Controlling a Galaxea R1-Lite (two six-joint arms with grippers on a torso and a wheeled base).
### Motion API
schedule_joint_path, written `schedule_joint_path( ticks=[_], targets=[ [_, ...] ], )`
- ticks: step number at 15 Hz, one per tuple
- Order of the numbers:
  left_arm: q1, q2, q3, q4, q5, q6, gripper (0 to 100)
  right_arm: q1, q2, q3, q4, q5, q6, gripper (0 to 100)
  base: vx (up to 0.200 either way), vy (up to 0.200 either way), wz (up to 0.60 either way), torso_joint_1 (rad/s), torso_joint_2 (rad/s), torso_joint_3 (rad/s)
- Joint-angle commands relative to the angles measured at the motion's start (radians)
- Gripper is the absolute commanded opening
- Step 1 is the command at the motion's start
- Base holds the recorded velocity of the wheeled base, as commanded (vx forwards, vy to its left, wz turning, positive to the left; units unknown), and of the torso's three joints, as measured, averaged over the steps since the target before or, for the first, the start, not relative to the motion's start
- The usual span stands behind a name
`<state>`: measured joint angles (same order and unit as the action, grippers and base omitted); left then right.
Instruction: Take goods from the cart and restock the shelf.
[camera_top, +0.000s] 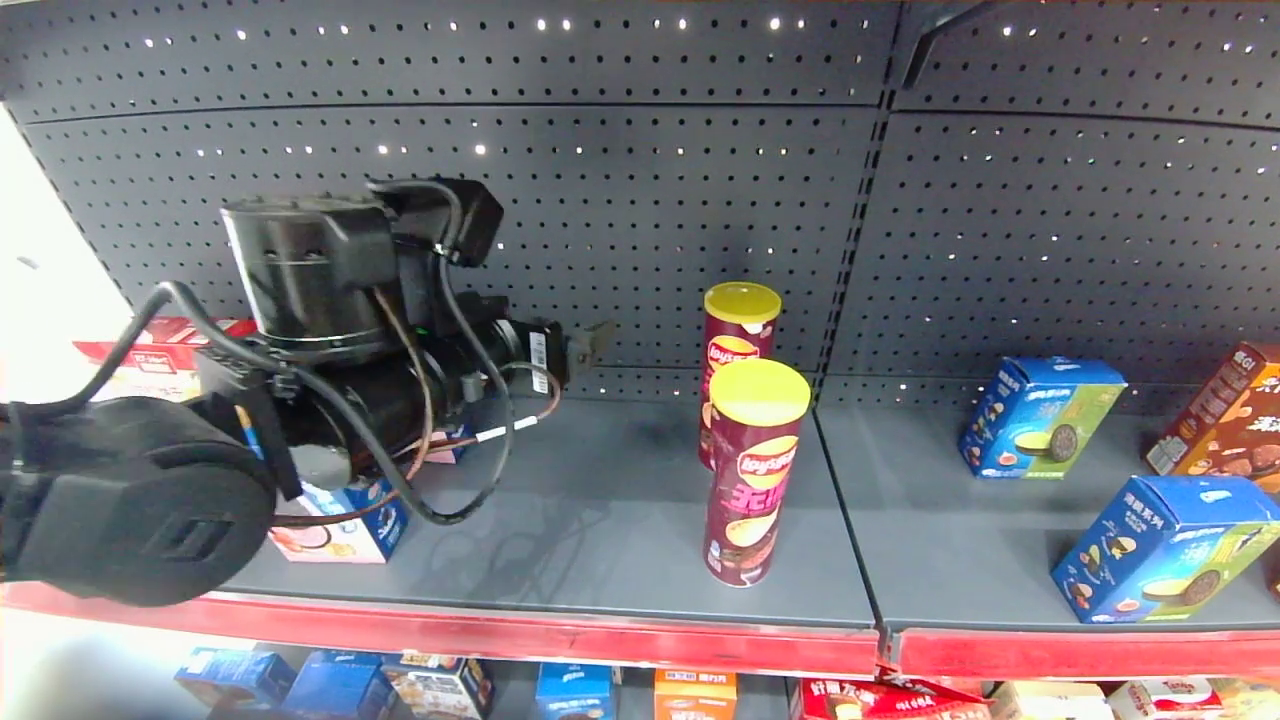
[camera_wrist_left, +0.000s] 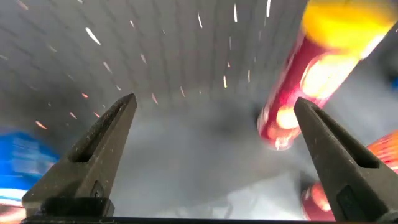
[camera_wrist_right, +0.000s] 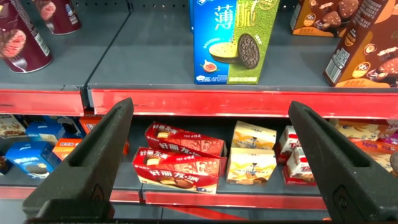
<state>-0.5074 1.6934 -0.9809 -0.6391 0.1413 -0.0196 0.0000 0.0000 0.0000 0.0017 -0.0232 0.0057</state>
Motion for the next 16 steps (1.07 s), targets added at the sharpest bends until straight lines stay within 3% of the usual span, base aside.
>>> schedule_joint_path(
  ticks=[1,2,4,5,6,7,8,9,10,13,15,16],
  targets=[
    [0.009,-0.179,0.062,0.003,-0.009,0.020,100,0.000,0.000,0.000,0.000,0.000,0.000,100,0.000,0.000,0.00,0.000,0.00,0.000],
    [0.009,-0.273,0.114,0.035,-0.025,0.058,100,0.000,0.000,0.000,0.000,0.000,0.000,100,0.000,0.000,0.00,0.000,0.00,0.000],
    [0.037,-0.445,0.195,0.113,-0.046,0.089,100,0.000,0.000,0.000,0.000,0.000,0.000,100,0.000,0.000,0.00,0.000,0.00,0.000],
    [0.125,-0.574,0.252,0.176,-0.077,0.089,100,0.000,0.000,0.000,0.000,0.000,0.000,100,0.000,0.000,0.00,0.000,0.00,0.000],
    [0.227,-0.673,0.301,0.239,-0.117,0.079,100,0.000,0.000,0.000,0.000,0.000,0.000,100,0.000,0.000,0.00,0.000,0.00,0.000],
    [0.285,-0.756,0.357,0.291,-0.137,0.072,100,0.000,0.000,0.000,0.000,0.000,0.000,100,0.000,0.000,0.00,0.000,0.00,0.000],
    [0.306,-0.853,0.453,0.334,-0.134,0.041,100,0.000,0.000,0.000,0.000,0.000,-0.001,100,0.000,0.000,0.00,0.000,0.00,0.000],
    [0.311,-0.986,0.614,0.355,-0.089,0.006,100,0.000,0.000,0.000,0.000,0.000,0.000,100,0.000,0.000,0.00,0.000,0.00,0.000],
    [0.336,-1.074,0.706,0.360,-0.057,0.004,100,0.000,0.000,0.000,0.000,0.000,0.000,100,0.000,0.000,0.00,0.000,0.00,0.000],
    [0.402,-1.313,0.855,0.493,-0.069,-0.003,100,0.000,0.000,0.000,0.000,0.000,0.000,100,0.000,0.000,0.00,0.000,0.00,0.000],
    [0.432,-1.485,0.904,0.627,-0.117,-0.005,100,0.000,0.000,0.000,0.000,0.000,0.000,100,0.000,0.000,0.00,0.000,0.00,0.000],
    [0.483,-1.615,0.921,0.717,-0.149,-0.003,100,0.000,0.000,0.000,0.000,0.000,0.000,100,0.000,0.000,0.00,0.000,0.00,0.000]
  ],
)
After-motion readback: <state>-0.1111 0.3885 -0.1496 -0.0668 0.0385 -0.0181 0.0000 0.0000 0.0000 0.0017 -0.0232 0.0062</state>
